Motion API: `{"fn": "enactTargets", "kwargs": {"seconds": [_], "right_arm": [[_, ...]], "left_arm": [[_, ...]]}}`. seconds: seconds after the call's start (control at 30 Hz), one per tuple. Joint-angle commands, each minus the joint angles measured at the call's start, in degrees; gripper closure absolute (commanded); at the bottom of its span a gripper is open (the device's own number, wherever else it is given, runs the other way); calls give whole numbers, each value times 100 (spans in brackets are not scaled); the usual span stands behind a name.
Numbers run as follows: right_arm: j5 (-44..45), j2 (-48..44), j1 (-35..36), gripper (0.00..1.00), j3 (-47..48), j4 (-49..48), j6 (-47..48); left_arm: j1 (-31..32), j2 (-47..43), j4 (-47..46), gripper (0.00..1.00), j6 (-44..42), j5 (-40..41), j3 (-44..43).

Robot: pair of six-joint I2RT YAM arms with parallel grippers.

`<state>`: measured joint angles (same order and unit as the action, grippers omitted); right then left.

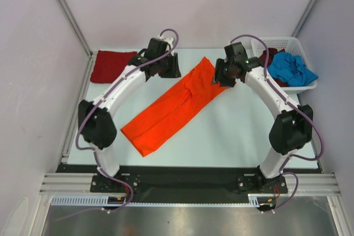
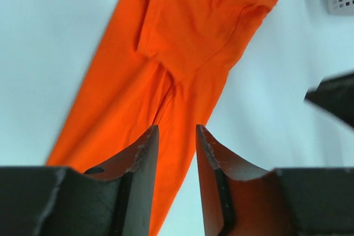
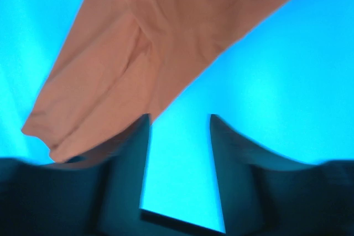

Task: Fold and stack the t-shirts
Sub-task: Fold the tshirt

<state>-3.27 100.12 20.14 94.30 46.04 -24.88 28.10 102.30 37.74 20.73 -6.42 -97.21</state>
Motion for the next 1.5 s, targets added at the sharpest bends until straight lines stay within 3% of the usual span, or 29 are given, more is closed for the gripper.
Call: {"fn": "enactTargets", "kwargs": {"seconds": [0.0, 0.1, 0.17, 0.2, 0.33, 0.47, 0.57, 0.87, 1.23, 1.47], "right_arm": [[-639, -404, 68, 56, -973, -762, -717], [-492, -940, 375, 82, -2036, -1448, -930], [-122, -1125, 499, 86, -2327, -1572, -948], [-78, -1300, 517, 93, -2616, -1589, -948], [-619, -1407, 517, 95, -3180, -2001, -843], [-1149, -1144, 692, 94, -3392, -2494, -772], [-1640, -723, 728, 94, -3296, -2837, -729], [-1668, 481, 1123, 92, -2119, -2512, 62], [-2064, 1370, 1422, 93, -2170, -3206, 45], [-1853, 1669, 1159, 94, -2355, -3356, -333]], "left_arm": [[-32, 875, -732, 63, -342, -746, -779], [-24, 1640, -1162, 79, -97, -870, -1228], [-6, 1871, -1731, 82, -43, -914, -1265], [29, 2003, -1900, 84, -34, -1071, -1292], [99, 2583, -2472, 85, 141, -1396, -1563], [108, 3662, -2079, 85, 502, -1582, -2547], [108, 3980, -2026, 82, 625, -1346, -2811], [-50, 4369, -1330, 84, 528, -1275, -2980], [-463, 4500, -768, 83, 968, -941, -2707], [-586, 4413, -267, 94, 1064, -494, -2480]]}}
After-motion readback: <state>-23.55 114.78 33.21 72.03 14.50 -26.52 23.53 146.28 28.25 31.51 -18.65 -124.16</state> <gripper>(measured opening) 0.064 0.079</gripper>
